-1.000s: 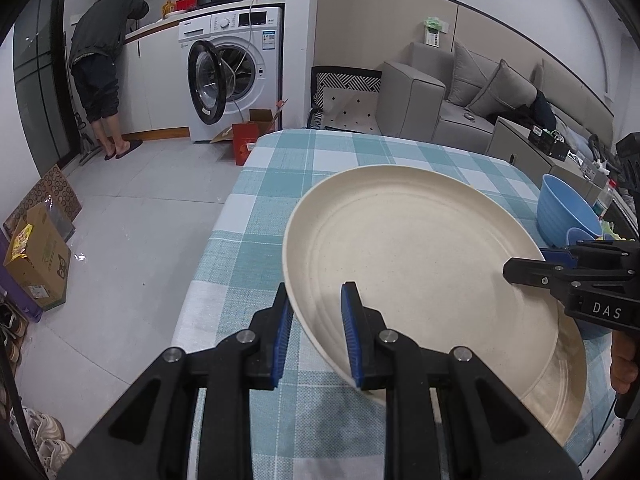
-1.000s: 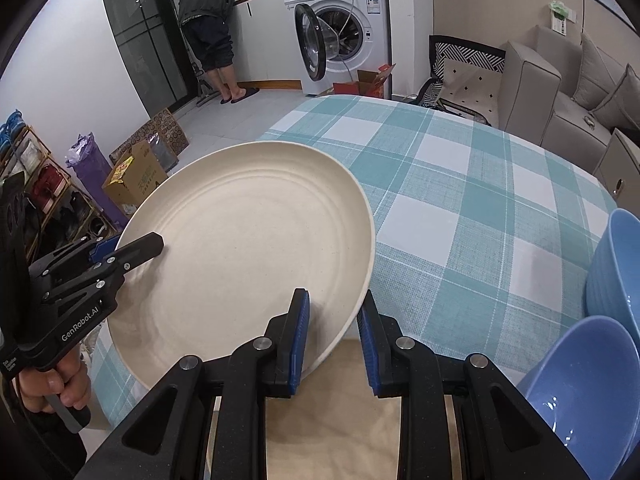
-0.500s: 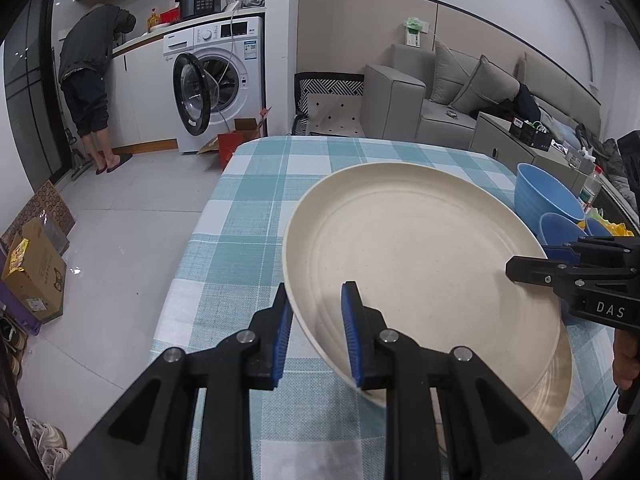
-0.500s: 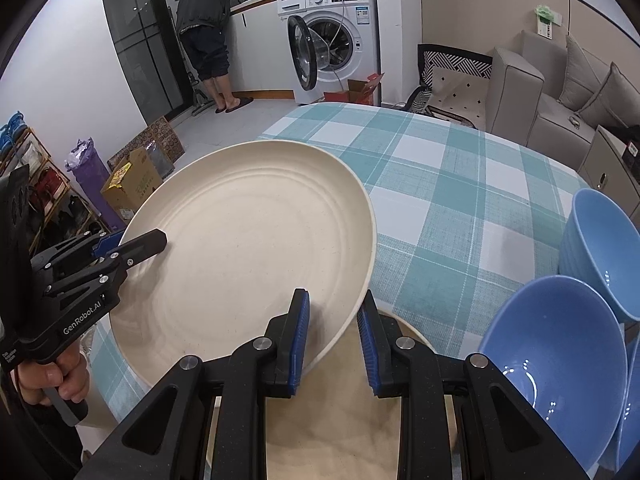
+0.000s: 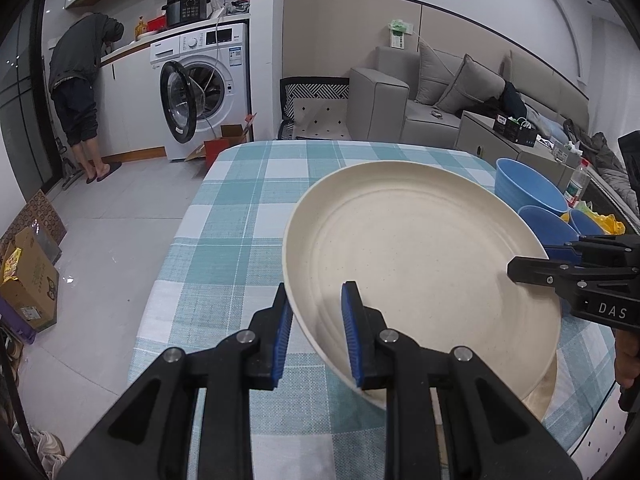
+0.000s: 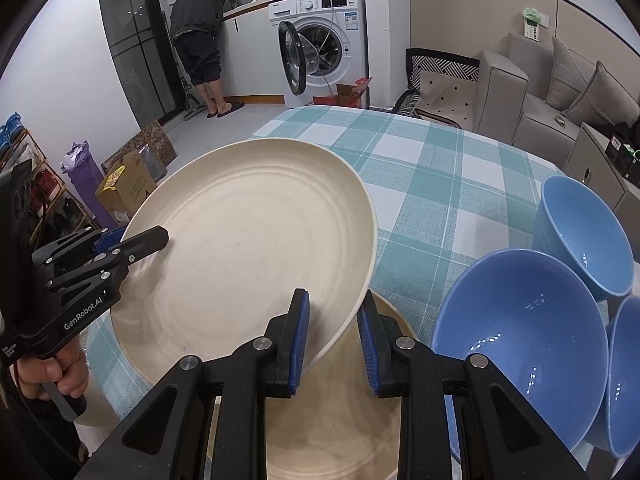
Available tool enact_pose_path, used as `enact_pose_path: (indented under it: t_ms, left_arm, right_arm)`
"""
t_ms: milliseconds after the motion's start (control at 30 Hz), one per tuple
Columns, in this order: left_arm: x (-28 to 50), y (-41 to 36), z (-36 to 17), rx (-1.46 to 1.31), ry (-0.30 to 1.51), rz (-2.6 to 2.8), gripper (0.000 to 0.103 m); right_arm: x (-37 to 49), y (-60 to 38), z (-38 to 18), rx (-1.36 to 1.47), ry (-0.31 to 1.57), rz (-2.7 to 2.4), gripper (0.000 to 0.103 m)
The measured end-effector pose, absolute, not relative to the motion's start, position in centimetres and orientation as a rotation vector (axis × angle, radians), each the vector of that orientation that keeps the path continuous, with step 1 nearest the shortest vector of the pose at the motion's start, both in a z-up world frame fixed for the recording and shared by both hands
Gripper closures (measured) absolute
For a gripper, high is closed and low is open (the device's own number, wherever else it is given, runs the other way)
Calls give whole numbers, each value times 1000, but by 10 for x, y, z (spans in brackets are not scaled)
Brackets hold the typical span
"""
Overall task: Organize plates and bowls
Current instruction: 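Lift and tilt the gripped beige plates with both tools, then carry the held plates beside the blue bowls with both tools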
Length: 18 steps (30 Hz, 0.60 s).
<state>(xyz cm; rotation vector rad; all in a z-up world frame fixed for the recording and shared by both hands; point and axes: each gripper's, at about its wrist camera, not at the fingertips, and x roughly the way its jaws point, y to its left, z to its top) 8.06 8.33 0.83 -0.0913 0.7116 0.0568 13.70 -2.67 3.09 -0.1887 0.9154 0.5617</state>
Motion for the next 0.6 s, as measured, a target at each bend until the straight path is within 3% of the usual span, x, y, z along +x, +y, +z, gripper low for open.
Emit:
enact_pose_path:
  t_ms: [600]
  left_arm:
    - [66, 59, 0, -70, 729, 15, 80]
  right_arm:
    - [108, -54, 21, -185, 937, 534, 78]
